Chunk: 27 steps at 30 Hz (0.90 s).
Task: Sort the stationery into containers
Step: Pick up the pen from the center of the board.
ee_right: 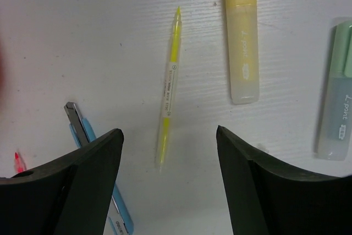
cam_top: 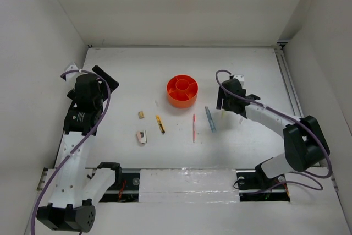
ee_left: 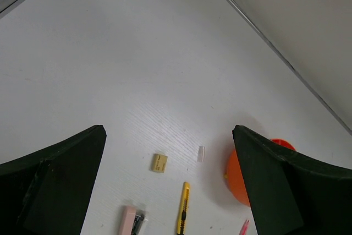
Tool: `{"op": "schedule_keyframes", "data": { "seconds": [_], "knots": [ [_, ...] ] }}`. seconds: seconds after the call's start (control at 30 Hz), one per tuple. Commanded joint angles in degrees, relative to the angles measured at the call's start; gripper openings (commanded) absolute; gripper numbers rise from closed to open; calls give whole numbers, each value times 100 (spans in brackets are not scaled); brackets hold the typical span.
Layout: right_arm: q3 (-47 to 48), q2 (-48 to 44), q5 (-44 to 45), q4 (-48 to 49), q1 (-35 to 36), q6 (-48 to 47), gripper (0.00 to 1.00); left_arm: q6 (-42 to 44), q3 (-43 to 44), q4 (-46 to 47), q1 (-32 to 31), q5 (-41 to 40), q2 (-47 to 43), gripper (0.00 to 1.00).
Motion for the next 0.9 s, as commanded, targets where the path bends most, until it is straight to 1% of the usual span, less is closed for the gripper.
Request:
{"op": "schedule_keyframes", "data": {
  "seconds": [0.0,0.1,0.13,0.2,0.23,0.4,0.43,0.47,0.57,0.77,0.87],
  "knots": [
    [-49,150,-73,482,-51,76,74,120,-52,225,32,153,-28,100],
    [64,431,-73,482,-103,76,73,120,-52,225,32,154,-28,100],
    [65,554,-73,482,-104,154,70,120,-52,225,32,154,-28,100],
    [65,642,-73,482,-157,207,69,120,-52,225,32,154,-28,100],
    [65,643,-73,482,-157,208,66,120,-52,225,32,154,-28,100],
    [188,748,-135,412,-104,208,65,120,-52,225,32,154,-28,100],
    [249,801,-135,333,-104,208,64,120,-52,225,32,154,-28,100],
    [249,801,-135,333,-104,208,58,120,-52,225,32,154,-28,100],
    [399,950,-301,105,-104,155,57,120,-52,225,32,154,-28,100],
    [645,1126,-355,-98,-104,102,57,120,-52,225,32,48,-80,100],
    [697,1196,-644,-160,-209,50,56,120,0,225,32,48,-80,100]
  ]
}}
